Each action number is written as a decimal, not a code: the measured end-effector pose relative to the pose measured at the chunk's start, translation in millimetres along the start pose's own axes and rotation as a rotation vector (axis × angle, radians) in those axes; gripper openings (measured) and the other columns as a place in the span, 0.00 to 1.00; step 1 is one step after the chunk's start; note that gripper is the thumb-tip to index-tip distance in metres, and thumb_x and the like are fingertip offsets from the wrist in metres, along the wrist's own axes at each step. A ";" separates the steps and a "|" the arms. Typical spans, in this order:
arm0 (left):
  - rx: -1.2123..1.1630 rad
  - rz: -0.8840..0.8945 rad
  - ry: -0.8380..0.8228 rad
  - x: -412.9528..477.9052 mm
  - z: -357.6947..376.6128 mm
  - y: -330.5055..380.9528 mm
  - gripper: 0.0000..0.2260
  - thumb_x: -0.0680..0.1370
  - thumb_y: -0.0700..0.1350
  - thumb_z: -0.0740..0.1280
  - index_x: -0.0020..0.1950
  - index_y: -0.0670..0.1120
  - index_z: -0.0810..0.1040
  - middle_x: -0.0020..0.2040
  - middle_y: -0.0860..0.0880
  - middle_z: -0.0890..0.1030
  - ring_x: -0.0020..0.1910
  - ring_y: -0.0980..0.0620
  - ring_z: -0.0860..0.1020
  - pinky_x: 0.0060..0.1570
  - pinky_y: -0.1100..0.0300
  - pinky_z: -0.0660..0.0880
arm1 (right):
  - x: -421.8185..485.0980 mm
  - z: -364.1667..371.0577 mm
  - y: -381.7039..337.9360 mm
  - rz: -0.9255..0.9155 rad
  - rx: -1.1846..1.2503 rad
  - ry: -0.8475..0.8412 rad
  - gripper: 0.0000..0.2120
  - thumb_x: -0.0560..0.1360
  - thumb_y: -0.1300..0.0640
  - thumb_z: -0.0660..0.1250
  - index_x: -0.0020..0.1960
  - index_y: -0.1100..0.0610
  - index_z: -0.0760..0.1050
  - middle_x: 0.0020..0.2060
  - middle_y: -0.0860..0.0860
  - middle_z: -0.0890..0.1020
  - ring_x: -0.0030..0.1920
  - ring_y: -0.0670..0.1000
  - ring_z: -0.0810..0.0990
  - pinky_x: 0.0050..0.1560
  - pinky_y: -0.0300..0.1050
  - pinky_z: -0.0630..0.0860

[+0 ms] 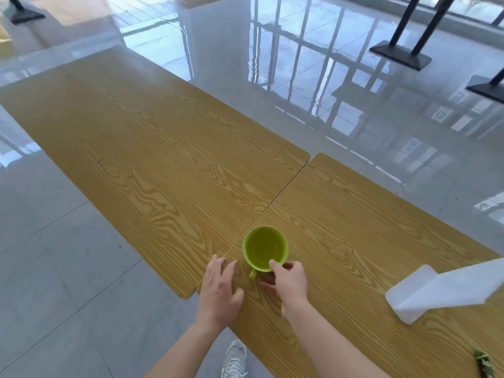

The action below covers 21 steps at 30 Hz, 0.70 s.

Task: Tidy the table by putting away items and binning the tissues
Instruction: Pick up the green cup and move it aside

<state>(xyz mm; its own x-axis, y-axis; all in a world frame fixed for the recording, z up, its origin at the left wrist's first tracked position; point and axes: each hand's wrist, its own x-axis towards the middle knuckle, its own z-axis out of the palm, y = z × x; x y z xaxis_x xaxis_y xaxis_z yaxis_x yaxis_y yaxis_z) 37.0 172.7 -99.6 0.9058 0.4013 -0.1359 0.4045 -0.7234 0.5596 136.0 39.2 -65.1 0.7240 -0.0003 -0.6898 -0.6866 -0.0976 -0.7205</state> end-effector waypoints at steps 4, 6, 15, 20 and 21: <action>-0.153 -0.003 0.028 11.3 -11.2 14.3 0.30 0.73 0.58 0.69 0.71 0.46 0.70 0.62 0.52 0.75 0.64 0.53 0.72 0.63 0.57 0.71 | 10.6 -6.4 -13.8 -0.136 -0.346 0.065 0.20 0.77 0.43 0.68 0.63 0.52 0.70 0.48 0.47 0.78 0.49 0.52 0.82 0.53 0.56 0.82; -0.158 -0.024 0.028 15.6 -11.8 18.0 0.31 0.74 0.60 0.69 0.72 0.46 0.70 0.62 0.53 0.76 0.63 0.54 0.73 0.62 0.58 0.72 | 16.3 -5.0 -23.3 -0.214 -0.430 0.083 0.19 0.79 0.43 0.64 0.66 0.51 0.71 0.50 0.46 0.78 0.52 0.52 0.79 0.55 0.54 0.78; -0.141 -0.041 0.072 22.8 -20.0 9.5 0.21 0.77 0.57 0.67 0.67 0.48 0.76 0.56 0.53 0.81 0.54 0.55 0.78 0.53 0.57 0.77 | 25.8 4.3 -25.7 -0.231 -0.467 0.072 0.11 0.82 0.52 0.59 0.60 0.53 0.76 0.50 0.49 0.80 0.52 0.53 0.80 0.56 0.56 0.79; -0.139 -0.026 0.071 23.6 -23.3 9.8 0.12 0.79 0.53 0.67 0.58 0.50 0.81 0.47 0.55 0.82 0.45 0.58 0.77 0.47 0.60 0.76 | 26.5 9.1 -26.2 -0.214 -0.429 0.065 0.08 0.82 0.53 0.59 0.57 0.51 0.75 0.49 0.48 0.81 0.50 0.53 0.81 0.56 0.57 0.80; -0.137 -0.021 0.069 23.9 -24.2 10.0 0.10 0.79 0.53 0.66 0.55 0.50 0.82 0.45 0.56 0.81 0.43 0.59 0.77 0.45 0.61 0.75 | 26.6 9.3 -25.8 -0.214 -0.417 0.067 0.07 0.82 0.53 0.59 0.55 0.51 0.75 0.48 0.48 0.80 0.49 0.52 0.81 0.55 0.55 0.80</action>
<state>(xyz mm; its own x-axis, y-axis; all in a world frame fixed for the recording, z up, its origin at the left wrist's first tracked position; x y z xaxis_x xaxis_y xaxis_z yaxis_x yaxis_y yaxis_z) 59.6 188.6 -77.4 0.8849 0.4560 -0.0950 0.3975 -0.6328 0.6645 172.3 51.0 -65.5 0.8584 0.0006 -0.5130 -0.4457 -0.4941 -0.7465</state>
